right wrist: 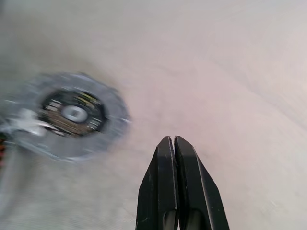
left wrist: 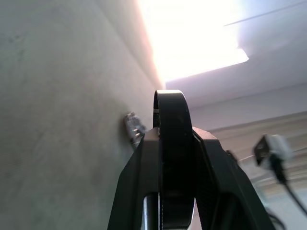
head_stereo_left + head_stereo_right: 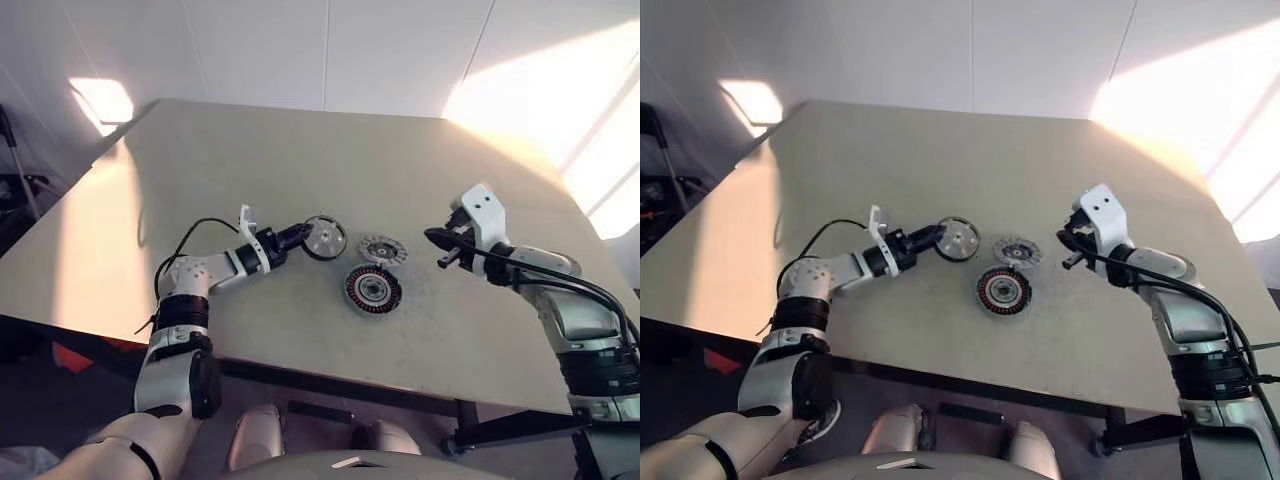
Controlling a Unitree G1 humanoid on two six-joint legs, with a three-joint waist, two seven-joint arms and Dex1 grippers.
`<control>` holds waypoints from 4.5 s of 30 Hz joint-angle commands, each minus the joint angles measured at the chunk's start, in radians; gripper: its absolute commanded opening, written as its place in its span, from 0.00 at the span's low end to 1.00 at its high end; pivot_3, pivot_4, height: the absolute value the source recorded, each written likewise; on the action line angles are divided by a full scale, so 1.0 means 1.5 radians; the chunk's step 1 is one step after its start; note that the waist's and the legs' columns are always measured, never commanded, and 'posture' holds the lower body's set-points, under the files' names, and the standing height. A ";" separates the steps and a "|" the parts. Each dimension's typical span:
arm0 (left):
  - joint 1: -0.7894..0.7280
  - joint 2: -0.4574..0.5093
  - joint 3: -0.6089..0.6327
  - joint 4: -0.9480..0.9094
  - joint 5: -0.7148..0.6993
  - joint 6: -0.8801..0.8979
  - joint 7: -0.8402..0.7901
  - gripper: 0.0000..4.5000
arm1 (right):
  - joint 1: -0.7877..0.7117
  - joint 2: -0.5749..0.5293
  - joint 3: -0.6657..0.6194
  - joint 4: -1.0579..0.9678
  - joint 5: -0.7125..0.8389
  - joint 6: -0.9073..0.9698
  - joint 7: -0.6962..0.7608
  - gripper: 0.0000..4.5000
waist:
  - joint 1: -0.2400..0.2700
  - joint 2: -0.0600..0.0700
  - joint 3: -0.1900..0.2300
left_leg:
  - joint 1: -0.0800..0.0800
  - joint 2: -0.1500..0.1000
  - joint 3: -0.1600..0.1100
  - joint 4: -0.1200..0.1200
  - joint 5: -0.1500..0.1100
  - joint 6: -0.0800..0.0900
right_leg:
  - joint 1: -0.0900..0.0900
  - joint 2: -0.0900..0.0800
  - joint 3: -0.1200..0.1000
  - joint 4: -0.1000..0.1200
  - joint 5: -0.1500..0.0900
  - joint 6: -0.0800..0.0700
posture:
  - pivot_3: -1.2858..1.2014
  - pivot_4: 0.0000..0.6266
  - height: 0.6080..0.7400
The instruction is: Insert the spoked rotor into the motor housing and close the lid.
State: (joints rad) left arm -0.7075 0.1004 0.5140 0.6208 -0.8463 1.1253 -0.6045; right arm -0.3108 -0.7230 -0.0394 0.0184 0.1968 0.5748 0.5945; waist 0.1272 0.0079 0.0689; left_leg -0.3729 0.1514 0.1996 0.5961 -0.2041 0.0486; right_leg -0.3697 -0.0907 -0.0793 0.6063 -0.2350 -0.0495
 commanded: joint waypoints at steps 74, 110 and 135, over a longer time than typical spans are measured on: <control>0.020 -0.010 -0.134 -0.019 0.054 0.058 -0.052 0.76 | 0.041 0.017 -0.079 -0.153 0.069 -0.004 0.029 0.00 | -0.002 0.003 0.001 | 0.002 0.000 0.000 -0.001 -0.001 0.001 | 0.001 0.000 0.000 -0.001 -0.001 0.001 | 0.52 0.00 1.00; 0.018 0.028 -0.135 -0.009 0.092 -0.102 -0.035 0.77 | 0.016 -0.238 0.107 -0.238 -0.024 -0.232 0.382 0.04 | 0.001 0.002 0.001 | 0.000 0.000 0.000 -0.001 -0.001 0.002 | 0.001 0.000 0.000 -0.001 -0.002 0.003 | 0.52 0.00 1.00; 0.115 0.001 -0.112 -0.114 0.060 -0.109 0.015 0.77 | -0.321 -0.084 0.394 0.230 -0.357 -0.879 0.492 0.43 | -0.023 0.002 0.002 | -0.006 0.001 0.000 0.012 -0.003 0.010 | -0.002 -0.001 0.000 0.006 -0.001 0.001 | 0.52 0.00 1.00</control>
State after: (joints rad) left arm -0.5391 0.1039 0.3389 0.4884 -0.7411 0.9577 -0.5863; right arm -0.7859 -0.8403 0.5561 0.3754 -0.3621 -0.7189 1.3262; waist 0.0934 0.0107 0.0713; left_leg -0.3807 0.1536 0.1995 0.6141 -0.2088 0.0635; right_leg -0.3723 -0.0919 -0.0795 0.6166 -0.2365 -0.0478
